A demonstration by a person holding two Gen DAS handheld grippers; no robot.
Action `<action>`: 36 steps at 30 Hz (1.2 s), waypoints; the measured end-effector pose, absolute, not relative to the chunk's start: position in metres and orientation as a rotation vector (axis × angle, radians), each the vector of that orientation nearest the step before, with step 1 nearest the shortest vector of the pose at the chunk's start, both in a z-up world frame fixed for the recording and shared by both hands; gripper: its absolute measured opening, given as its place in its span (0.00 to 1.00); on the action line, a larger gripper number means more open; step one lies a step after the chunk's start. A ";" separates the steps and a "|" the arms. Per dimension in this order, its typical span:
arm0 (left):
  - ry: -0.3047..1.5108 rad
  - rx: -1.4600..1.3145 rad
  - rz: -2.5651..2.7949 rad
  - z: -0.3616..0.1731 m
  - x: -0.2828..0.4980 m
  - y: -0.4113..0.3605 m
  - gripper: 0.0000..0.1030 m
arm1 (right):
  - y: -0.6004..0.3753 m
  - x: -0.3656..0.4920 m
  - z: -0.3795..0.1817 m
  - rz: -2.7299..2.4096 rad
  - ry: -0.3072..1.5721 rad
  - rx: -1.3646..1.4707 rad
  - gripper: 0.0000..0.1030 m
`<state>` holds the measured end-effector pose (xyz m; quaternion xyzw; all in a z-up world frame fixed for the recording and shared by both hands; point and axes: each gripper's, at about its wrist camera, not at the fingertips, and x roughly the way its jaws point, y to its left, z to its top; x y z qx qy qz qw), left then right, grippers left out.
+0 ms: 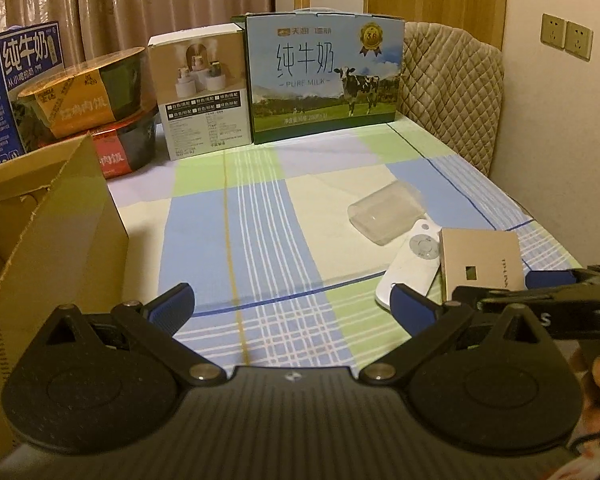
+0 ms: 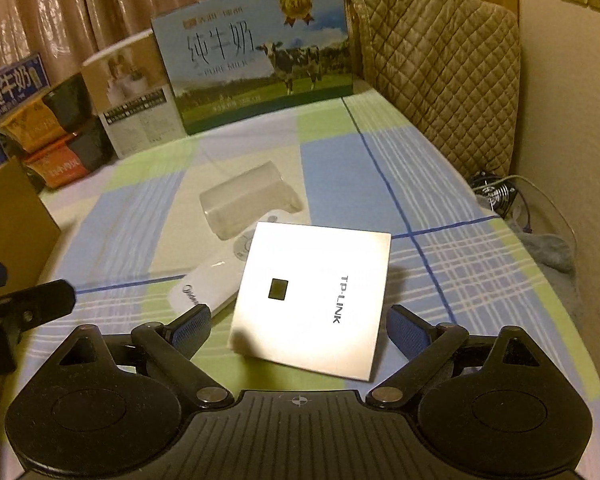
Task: Organize rigid objects
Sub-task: 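Grasp the gold TP-LINK panel with the right tool while the left tool approaches the white remote, then grasp the white Midea remote with the left tool while the right tool holds the gold panel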
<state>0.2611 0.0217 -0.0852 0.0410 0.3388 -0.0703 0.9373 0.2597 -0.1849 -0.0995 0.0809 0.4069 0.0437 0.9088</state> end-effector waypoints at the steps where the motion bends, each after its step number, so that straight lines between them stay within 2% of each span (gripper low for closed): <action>1: 0.693 0.088 -0.147 -0.087 0.261 0.022 0.99 | -0.184 0.263 -0.102 0.087 0.844 0.163 0.89; 12: 0.721 0.068 -0.162 -0.101 0.266 0.024 0.99 | -0.175 0.282 -0.117 0.065 0.880 0.089 0.89; 22: 0.732 0.062 -0.227 -0.106 0.268 0.019 0.99 | -0.195 0.273 -0.099 0.070 0.876 0.051 0.85; 36: 0.717 0.131 -0.368 -0.119 0.280 -0.019 0.99 | -0.235 0.265 -0.101 0.049 0.914 0.030 0.85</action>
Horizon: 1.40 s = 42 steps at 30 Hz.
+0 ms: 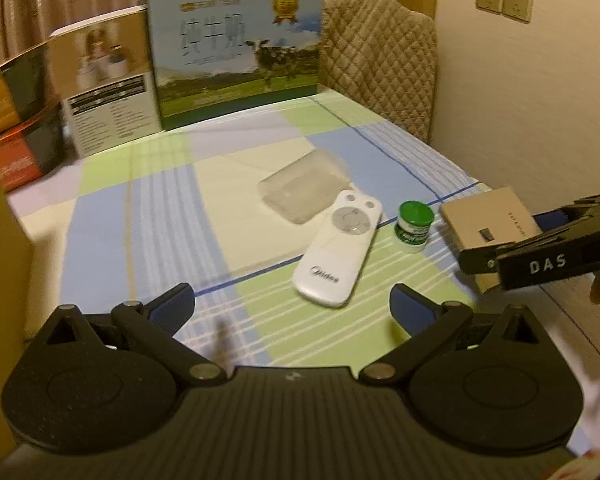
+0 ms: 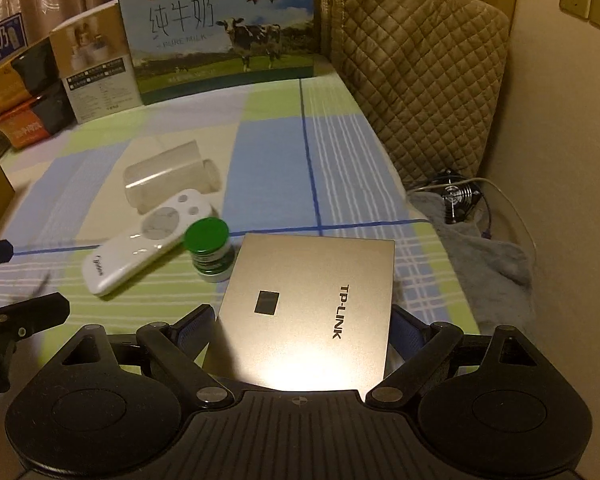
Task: Organize rigid objects
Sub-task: 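Grasp the white Midea remote with the left tool while the right tool holds the gold panel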
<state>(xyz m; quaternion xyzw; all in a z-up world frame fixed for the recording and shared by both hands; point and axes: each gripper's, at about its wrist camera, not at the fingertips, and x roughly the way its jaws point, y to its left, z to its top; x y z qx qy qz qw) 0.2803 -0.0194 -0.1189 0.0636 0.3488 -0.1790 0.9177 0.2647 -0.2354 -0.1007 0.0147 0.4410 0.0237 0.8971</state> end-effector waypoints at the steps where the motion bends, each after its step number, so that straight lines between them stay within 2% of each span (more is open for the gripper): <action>1: 0.711 0.133 -0.379 -0.120 0.282 -0.022 0.99 | -0.236 0.265 -0.102 0.053 0.918 0.033 0.85; 3: 0.703 0.147 -0.405 -0.123 0.288 -0.028 0.96 | -0.238 0.267 -0.106 0.068 0.929 0.049 0.85; 5: 0.700 0.166 -0.425 -0.126 0.294 -0.035 0.86 | -0.239 0.267 -0.108 0.081 0.932 0.060 0.85; 9: 0.711 0.190 -0.464 -0.134 0.309 -0.046 0.79 | -0.239 0.268 -0.107 0.096 0.927 0.058 0.85; 12: 0.733 0.203 -0.484 -0.143 0.318 -0.052 0.63 | -0.240 0.270 -0.107 0.098 0.933 0.071 0.85; 14: 0.742 0.212 -0.486 -0.146 0.321 -0.054 0.46 | -0.240 0.270 -0.108 0.099 0.936 0.075 0.85; 19: 0.754 0.207 -0.466 -0.144 0.316 -0.053 0.37 | -0.241 0.271 -0.108 0.103 0.934 0.096 0.85; 33: 0.846 0.155 -0.307 -0.131 0.227 -0.011 0.35 | -0.212 0.235 -0.103 0.228 0.962 0.032 0.85; 37: 0.820 0.149 -0.303 -0.128 0.226 -0.009 0.52 | -0.201 0.228 -0.104 0.253 0.966 -0.025 0.85; 42: 0.814 0.120 -0.295 -0.131 0.231 -0.006 0.54 | -0.197 0.227 -0.111 0.223 0.955 -0.079 0.85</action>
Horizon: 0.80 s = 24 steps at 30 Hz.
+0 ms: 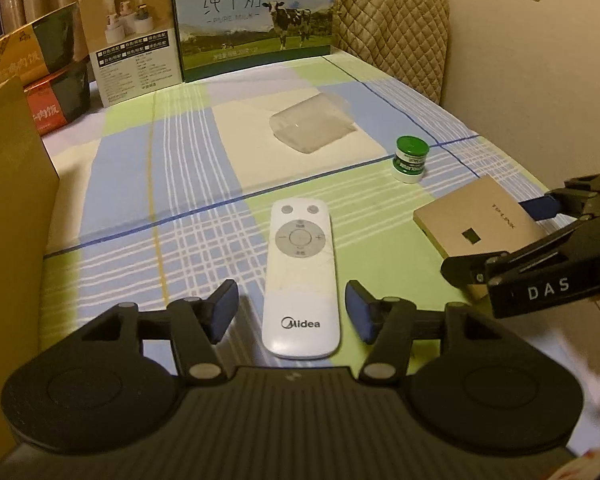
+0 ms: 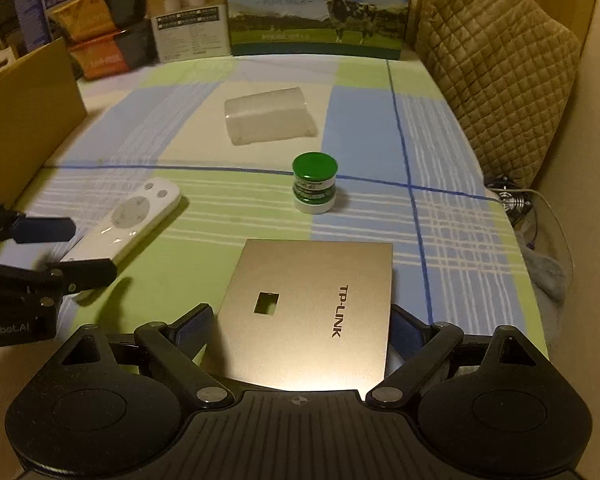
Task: Organize rigid objects
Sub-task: 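Grasp the white Midea remote with the left tool while the right tool holds the gold panel, then carry the remote and gold panel with both tools over the cardboard box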
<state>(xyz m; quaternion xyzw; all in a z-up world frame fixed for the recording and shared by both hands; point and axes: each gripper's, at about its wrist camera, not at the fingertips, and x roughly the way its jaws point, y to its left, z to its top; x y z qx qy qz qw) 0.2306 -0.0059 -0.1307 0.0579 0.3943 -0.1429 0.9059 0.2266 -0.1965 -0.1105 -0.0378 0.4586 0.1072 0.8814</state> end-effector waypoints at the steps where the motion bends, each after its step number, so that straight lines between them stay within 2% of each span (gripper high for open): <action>1: 0.814 0.113 -0.293 -0.131 0.232 -0.005 0.54 | -0.196 0.226 -0.112 0.205 0.954 -0.078 0.86; 12: 0.797 0.101 -0.306 -0.132 0.239 -0.005 0.55 | -0.195 0.231 -0.111 0.129 0.951 -0.042 0.88; 14: 0.797 0.114 -0.315 -0.133 0.241 -0.008 0.55 | -0.195 0.231 -0.109 0.132 0.947 -0.044 0.83; 21: 0.792 0.146 -0.316 -0.137 0.244 -0.016 0.54 | -0.196 0.232 -0.107 0.131 0.950 -0.013 0.82; 24: 0.796 0.151 -0.310 -0.140 0.245 -0.018 0.42 | -0.198 0.233 -0.107 0.129 0.953 -0.006 0.82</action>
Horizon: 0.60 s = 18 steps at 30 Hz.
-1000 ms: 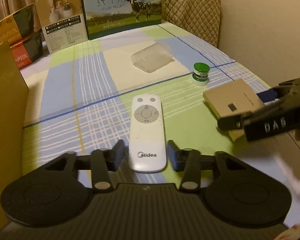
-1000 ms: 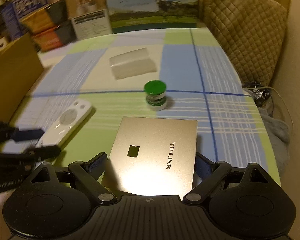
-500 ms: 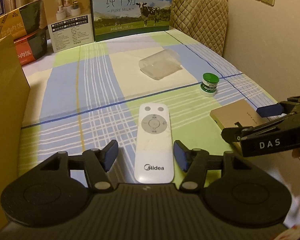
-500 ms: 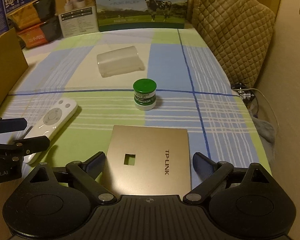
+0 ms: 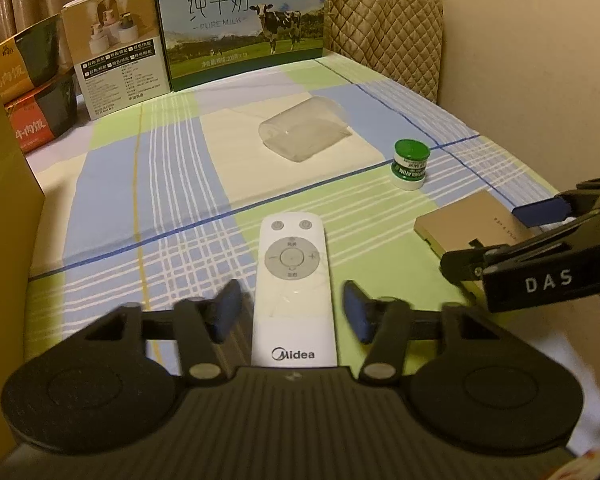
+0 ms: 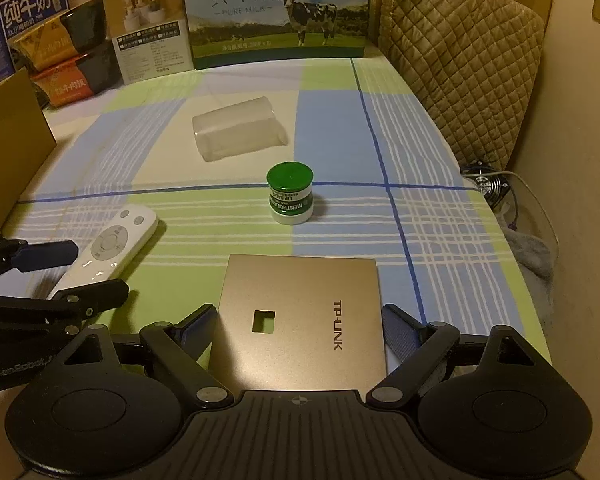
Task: Organize rigid objects
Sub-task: 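Carry the remote and gold panel with both tools over the cardboard box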
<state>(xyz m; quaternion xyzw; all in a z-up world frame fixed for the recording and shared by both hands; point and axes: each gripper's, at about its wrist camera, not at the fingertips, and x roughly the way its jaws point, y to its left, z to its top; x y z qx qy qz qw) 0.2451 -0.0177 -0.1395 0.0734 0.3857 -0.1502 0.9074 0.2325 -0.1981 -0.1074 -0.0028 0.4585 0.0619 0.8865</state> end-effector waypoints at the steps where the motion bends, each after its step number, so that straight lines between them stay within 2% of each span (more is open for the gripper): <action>1: 0.799 0.141 -0.313 -0.139 0.245 -0.018 0.36 | -0.198 0.233 -0.107 0.128 0.953 -0.002 0.82; 18: 0.815 0.090 -0.301 -0.118 0.229 -0.011 0.34 | -0.202 0.218 -0.090 0.129 0.904 0.065 0.82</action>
